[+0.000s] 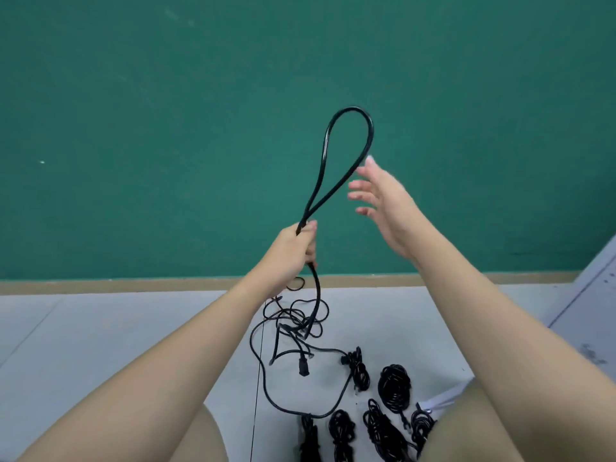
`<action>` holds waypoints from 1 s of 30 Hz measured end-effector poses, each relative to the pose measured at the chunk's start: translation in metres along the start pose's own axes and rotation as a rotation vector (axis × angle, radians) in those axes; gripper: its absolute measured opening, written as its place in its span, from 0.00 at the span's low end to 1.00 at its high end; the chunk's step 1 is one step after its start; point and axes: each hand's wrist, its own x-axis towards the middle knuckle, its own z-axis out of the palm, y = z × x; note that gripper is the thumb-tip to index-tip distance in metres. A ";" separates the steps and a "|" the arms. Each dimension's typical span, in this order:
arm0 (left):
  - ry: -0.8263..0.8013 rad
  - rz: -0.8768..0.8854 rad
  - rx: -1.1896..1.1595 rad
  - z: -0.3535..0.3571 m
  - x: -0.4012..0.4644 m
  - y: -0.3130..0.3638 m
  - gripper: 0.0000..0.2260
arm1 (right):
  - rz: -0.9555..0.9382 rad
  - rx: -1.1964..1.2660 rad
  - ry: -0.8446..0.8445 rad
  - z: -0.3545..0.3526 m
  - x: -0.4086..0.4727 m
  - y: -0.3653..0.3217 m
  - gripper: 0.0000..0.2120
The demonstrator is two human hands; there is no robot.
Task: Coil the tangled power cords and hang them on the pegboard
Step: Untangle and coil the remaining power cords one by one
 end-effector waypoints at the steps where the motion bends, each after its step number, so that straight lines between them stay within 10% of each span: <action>1: 0.024 -0.008 -0.077 0.001 0.001 0.011 0.17 | 0.033 -0.096 -0.053 0.001 -0.009 0.020 0.44; 6: 0.071 -0.088 -0.436 0.001 0.005 0.068 0.18 | 0.199 -0.301 -0.441 0.033 -0.069 0.120 0.47; 14: 0.102 -0.224 -0.810 -0.009 0.006 0.097 0.20 | 0.034 -0.311 -0.212 0.070 -0.061 0.125 0.05; 22: 0.213 -0.205 -1.040 -0.051 0.022 0.089 0.19 | 0.114 -0.074 -0.215 0.074 -0.077 0.089 0.27; 26: 0.212 -0.261 -0.875 -0.064 0.022 0.056 0.17 | 0.151 0.194 -0.075 0.066 -0.072 0.057 0.25; 30: -0.224 -0.228 -0.380 -0.026 -0.003 0.015 0.26 | 0.124 0.352 -0.067 0.057 -0.046 0.034 0.19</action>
